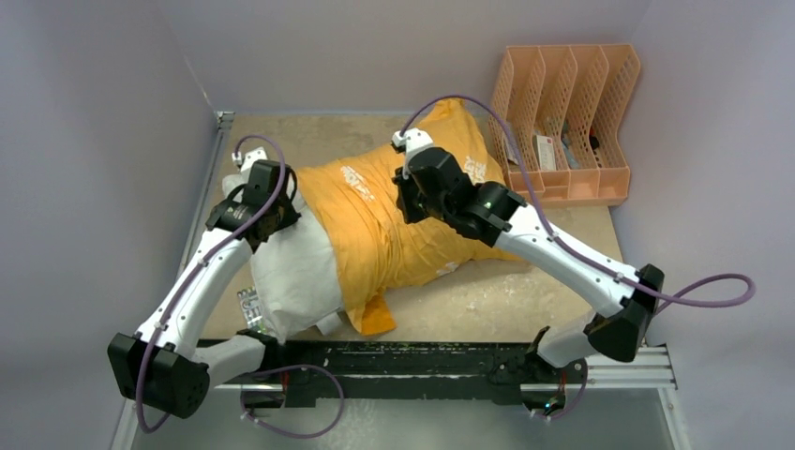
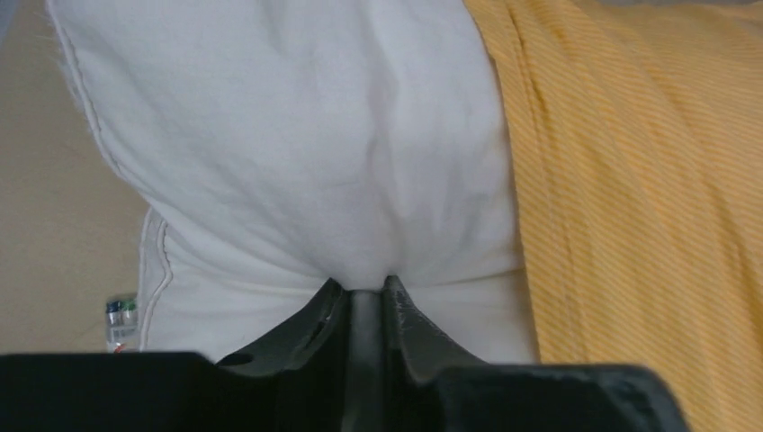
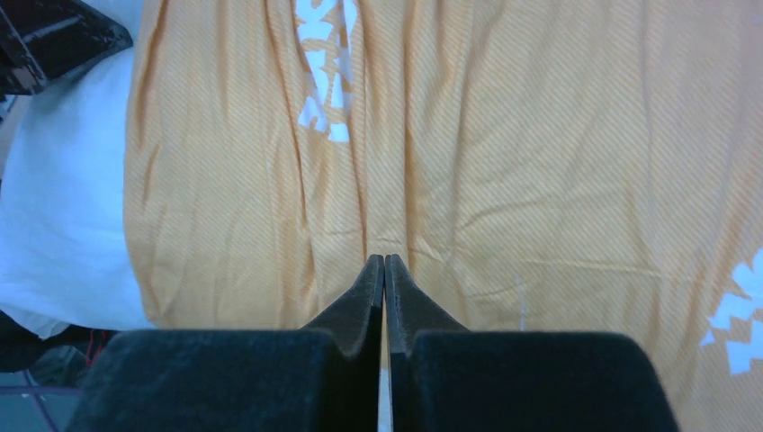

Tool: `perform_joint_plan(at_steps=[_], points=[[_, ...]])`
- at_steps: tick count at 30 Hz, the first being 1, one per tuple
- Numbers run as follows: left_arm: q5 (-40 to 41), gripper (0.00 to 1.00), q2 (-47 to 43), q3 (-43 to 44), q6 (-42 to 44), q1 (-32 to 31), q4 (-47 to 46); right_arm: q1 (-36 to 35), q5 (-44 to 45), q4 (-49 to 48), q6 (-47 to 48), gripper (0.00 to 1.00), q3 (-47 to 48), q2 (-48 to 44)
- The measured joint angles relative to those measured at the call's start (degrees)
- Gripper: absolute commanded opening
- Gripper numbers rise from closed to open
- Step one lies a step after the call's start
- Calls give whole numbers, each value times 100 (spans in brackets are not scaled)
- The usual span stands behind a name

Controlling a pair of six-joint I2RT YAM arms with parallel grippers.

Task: Remove the pillowcase from the pillow
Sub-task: Remove the pillow from the pillowcase.

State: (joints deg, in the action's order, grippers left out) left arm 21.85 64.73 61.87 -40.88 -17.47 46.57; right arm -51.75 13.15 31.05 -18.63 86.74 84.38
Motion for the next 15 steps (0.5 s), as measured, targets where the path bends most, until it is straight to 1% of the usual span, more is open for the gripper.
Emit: perform_joint_plan(at_steps=[2,3,4,5,7,9,10,11,14,15], points=[[-127,0,66,0,197,50,-131,-17,122,15,-44,1,-2,-168],[-216,0,103,0,315,61,-197,-17,192,9,-42,17,-9,-247],[-291,0,140,0,415,63,-238,-17,238,4,-22,35,-11,-310],[-367,0,166,0,525,72,-273,-13,232,-11,2,49,-11,-348],[-507,0,166,-2,713,90,-304,7,188,-11,57,69,15,-326],[-636,0,81,-70,852,103,-393,44,13,46,175,83,249,-72],[-678,0,20,-120,885,103,-422,52,-111,42,223,87,452,144],[-713,0,-59,-186,905,103,-468,63,-223,13,262,88,621,341],[-796,0,-319,-358,903,103,-560,87,-603,-24,402,89,1456,1246],[-822,0,-402,-400,903,103,-573,87,-699,-52,437,86,1749,1567]])
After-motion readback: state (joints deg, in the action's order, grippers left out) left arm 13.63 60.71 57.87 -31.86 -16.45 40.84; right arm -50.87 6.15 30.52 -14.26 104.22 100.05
